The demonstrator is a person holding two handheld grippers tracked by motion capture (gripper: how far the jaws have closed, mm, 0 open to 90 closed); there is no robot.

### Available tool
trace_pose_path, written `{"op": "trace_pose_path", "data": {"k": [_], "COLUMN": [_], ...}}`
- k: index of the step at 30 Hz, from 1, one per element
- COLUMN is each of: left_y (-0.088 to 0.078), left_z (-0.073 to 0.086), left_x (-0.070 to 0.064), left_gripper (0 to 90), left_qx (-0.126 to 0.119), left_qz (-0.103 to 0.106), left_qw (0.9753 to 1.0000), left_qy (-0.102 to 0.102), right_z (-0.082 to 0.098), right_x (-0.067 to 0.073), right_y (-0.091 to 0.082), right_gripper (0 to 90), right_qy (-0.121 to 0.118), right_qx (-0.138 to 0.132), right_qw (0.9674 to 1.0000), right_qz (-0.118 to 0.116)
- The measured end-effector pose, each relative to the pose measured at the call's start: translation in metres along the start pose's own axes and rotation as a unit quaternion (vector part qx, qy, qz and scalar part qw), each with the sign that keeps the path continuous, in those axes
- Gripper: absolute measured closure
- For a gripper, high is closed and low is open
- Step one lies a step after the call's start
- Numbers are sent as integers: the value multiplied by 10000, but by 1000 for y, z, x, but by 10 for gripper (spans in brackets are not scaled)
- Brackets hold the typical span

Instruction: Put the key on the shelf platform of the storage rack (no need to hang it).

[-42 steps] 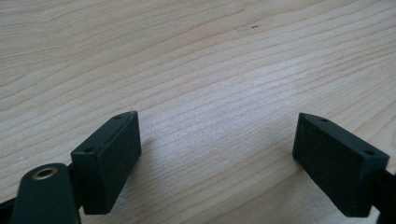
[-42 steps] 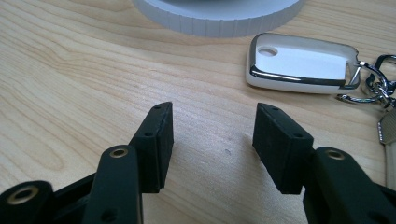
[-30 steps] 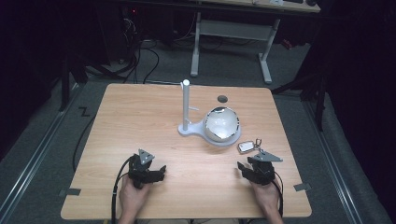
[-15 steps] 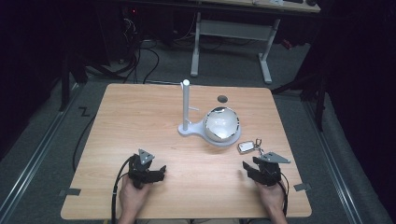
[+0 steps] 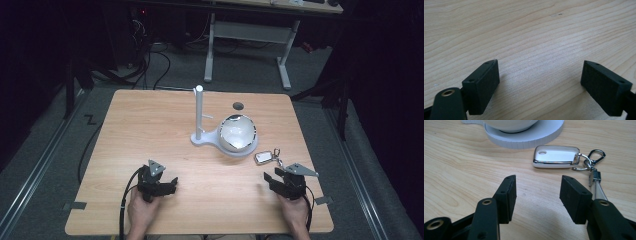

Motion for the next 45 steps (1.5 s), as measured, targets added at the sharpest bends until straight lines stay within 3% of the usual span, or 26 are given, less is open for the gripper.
{"op": "trace_pose_path", "data": {"k": [19, 26, 38, 45], "left_y": [0, 0, 0, 0], "left_z": [0, 0, 0, 0], "left_x": [0, 0, 0, 0], "left_gripper": [158, 157, 157, 157], "left_qx": [0, -2, -1, -2], "left_qz": [-1, 2, 2, 2], "left_qw": [10000, 10000, 10000, 10000], "left_qy": [1, -6, -4, -5], "right_z": [-4, -9, -17, -19], "right_x": [-23, -30, -46, -54], "right_y": [-7, -6, 1, 8], "right_gripper": [517, 524, 550, 628], "right_qy": [277, 242, 387, 390], "right_qx": [-31, -46, 74, 230], "right_qw": [9994, 9993, 9982, 9980], "right_qz": [192, 288, 458, 434]}}
Point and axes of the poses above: each handheld gripper's, and its own axes: y roughly forward along the jaws, z roughly out of its underside, x roughly to its left, the point moved 5 cm from there along y, roughly forward along the jaws, and after that the axes turned 13 degrees about z, right-handed, at the moved point
